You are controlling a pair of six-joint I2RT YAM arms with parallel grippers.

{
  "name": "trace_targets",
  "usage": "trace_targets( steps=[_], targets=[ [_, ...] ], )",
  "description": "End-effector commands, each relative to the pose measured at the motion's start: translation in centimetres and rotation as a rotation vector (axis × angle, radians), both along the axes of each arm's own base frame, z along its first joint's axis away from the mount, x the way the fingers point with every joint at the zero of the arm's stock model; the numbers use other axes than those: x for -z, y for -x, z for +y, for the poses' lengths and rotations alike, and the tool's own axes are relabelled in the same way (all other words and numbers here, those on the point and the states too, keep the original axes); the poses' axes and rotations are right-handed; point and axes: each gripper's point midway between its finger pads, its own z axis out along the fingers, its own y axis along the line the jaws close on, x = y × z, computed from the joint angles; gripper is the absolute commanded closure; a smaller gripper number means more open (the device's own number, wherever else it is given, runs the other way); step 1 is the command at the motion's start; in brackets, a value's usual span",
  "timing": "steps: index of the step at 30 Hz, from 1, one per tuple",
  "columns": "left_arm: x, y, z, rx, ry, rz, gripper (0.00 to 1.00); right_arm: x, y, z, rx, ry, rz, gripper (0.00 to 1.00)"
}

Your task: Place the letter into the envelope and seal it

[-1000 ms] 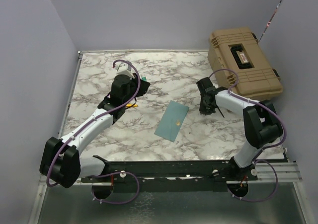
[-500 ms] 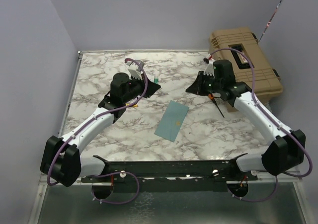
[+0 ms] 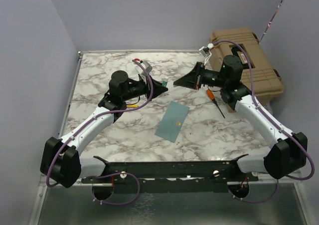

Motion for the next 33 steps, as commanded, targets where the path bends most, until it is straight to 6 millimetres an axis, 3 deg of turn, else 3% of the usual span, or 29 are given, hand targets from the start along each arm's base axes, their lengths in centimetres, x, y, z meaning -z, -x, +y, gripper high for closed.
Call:
trace_targets(
  steps=[1, 16, 33],
  targets=[
    [-2.1, 1.2, -0.5, 0.079, 0.018, -0.091, 1.0, -0.8, 0.3, 0.5, -0.046, -0.077, 0.019, 0.99],
    [-1.7, 1.8, -0.7, 0.117, 0.012, -0.1, 1.0, 0.3, -2.2, 1.1, 0.011, -0.107, 0.082, 1.0],
    [-0.5, 2.1, -0.9, 0.137, 0.004, -0.068, 1.0, 0.2, -2.6, 1.6, -0.013, -0.137, 0.108, 0.99]
  ],
)
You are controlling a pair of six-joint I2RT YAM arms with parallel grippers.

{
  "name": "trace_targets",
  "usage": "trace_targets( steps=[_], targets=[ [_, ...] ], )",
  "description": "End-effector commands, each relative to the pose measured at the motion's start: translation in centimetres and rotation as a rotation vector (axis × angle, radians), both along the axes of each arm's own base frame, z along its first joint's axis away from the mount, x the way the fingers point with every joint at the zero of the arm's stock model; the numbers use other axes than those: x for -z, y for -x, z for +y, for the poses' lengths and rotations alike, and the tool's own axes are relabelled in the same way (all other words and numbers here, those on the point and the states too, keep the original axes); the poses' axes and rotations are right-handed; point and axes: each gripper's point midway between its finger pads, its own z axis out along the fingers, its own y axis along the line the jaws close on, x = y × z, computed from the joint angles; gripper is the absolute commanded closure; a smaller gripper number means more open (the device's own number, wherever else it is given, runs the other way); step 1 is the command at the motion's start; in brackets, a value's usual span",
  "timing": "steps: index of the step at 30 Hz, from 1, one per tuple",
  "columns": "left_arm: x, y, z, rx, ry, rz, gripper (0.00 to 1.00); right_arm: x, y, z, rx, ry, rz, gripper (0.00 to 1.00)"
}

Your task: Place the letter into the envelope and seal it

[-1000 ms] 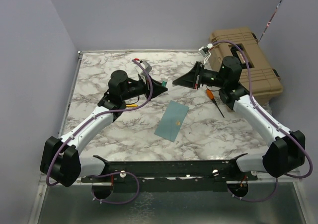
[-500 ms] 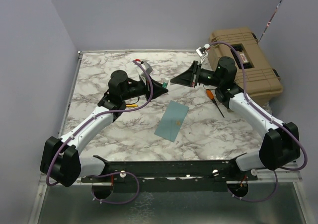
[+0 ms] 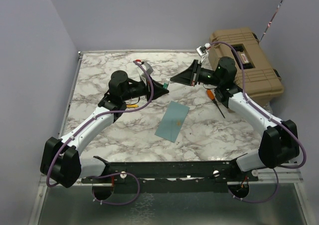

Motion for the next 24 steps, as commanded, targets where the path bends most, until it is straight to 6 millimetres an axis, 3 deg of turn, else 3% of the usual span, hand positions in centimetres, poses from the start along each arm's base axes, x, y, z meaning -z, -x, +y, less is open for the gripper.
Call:
trace_targets(
  steps=[1, 13, 24],
  targets=[
    [-0.4, 0.8, -0.4, 0.05, 0.008, -0.036, 1.0, -0.7, -0.4, 0.2, -0.011, -0.019, -0.018, 0.99],
    [0.9, 0.5, -0.9, 0.078, -0.024, 0.035, 1.0, -1.0, 0.1, 0.3, -0.053, -0.032, -0.006, 0.99],
    [1.9, 0.3, -1.4, 0.114, -0.087, 0.099, 1.0, 1.3, 0.4, 0.3, -0.104, 0.11, 0.027, 0.99]
  ],
)
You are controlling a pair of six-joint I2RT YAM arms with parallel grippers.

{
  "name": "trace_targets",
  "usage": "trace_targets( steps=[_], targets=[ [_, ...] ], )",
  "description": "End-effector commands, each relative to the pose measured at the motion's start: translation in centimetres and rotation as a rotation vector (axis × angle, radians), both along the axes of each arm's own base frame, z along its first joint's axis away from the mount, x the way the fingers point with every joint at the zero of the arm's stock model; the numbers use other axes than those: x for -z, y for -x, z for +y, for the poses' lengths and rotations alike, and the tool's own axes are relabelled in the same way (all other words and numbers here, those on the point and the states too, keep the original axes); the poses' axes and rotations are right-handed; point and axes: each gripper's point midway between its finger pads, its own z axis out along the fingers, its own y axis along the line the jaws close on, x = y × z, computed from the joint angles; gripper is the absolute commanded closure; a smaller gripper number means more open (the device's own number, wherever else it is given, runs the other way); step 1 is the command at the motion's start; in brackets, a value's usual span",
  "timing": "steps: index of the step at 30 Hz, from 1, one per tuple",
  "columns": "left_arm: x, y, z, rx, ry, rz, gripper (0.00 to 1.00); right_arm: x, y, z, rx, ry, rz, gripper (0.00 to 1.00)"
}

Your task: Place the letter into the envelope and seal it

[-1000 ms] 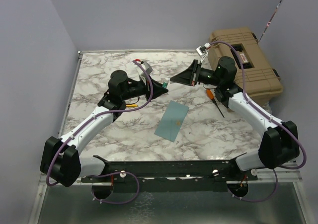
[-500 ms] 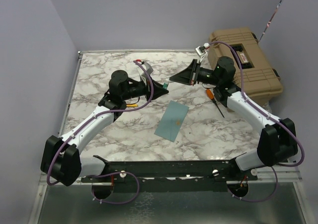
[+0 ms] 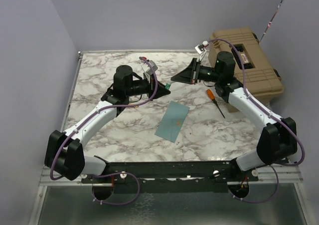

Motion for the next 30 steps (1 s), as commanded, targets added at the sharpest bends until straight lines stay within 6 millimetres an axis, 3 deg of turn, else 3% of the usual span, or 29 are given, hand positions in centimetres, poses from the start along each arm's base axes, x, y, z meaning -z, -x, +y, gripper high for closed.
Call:
trace_targets(
  steps=[1, 12, 30],
  targets=[
    [0.8, 0.8, -0.7, 0.072, -0.035, 0.032, 1.0, 0.4, 1.3, 0.3, -0.082, 0.055, -0.007, 0.99],
    [2.0, 1.1, -0.2, 0.092, -0.127, 0.051, 1.0, 1.3, 1.2, 0.0, -0.098, 0.147, 0.048, 0.99],
    [2.4, 1.9, -1.0, 0.125, -0.179, 0.004, 1.0, 2.3, 2.2, 0.1, -0.14, 0.216, 0.147, 0.99]
  ],
)
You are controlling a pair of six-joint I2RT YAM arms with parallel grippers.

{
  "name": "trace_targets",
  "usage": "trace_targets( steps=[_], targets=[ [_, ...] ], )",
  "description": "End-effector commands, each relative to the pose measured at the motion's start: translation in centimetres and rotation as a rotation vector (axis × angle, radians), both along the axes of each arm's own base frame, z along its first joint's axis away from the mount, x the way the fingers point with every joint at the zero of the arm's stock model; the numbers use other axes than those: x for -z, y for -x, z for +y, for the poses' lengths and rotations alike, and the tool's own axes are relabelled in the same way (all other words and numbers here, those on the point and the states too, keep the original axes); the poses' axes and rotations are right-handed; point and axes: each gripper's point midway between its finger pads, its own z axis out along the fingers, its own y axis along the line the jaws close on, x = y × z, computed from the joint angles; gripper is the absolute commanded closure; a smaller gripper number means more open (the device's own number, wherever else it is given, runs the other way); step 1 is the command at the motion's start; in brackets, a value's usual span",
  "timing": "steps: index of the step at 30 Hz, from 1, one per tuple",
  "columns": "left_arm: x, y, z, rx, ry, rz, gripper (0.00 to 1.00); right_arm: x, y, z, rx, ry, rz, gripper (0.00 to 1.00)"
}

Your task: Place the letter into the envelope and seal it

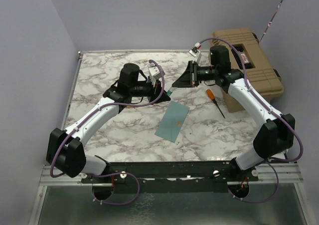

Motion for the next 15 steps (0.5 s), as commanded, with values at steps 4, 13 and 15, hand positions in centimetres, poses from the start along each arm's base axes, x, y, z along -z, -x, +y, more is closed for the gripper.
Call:
trace_targets(
  steps=[4, 13, 15],
  targets=[
    [-0.1, 0.2, -1.1, 0.041, -0.027, -0.021, 1.0, -0.1, 1.2, 0.8, -0.068, 0.024, 0.021, 0.99],
    [-0.2, 0.1, -1.3, 0.056, -0.059, -0.034, 1.0, 1.7, 1.8, 0.8, -0.09, 0.13, 0.054, 0.99],
    [-0.1, 0.1, -1.4, 0.067, -0.066, -0.039, 1.0, 2.5, 2.0, 0.8, -0.094, 0.17, 0.062, 1.0]
  ],
)
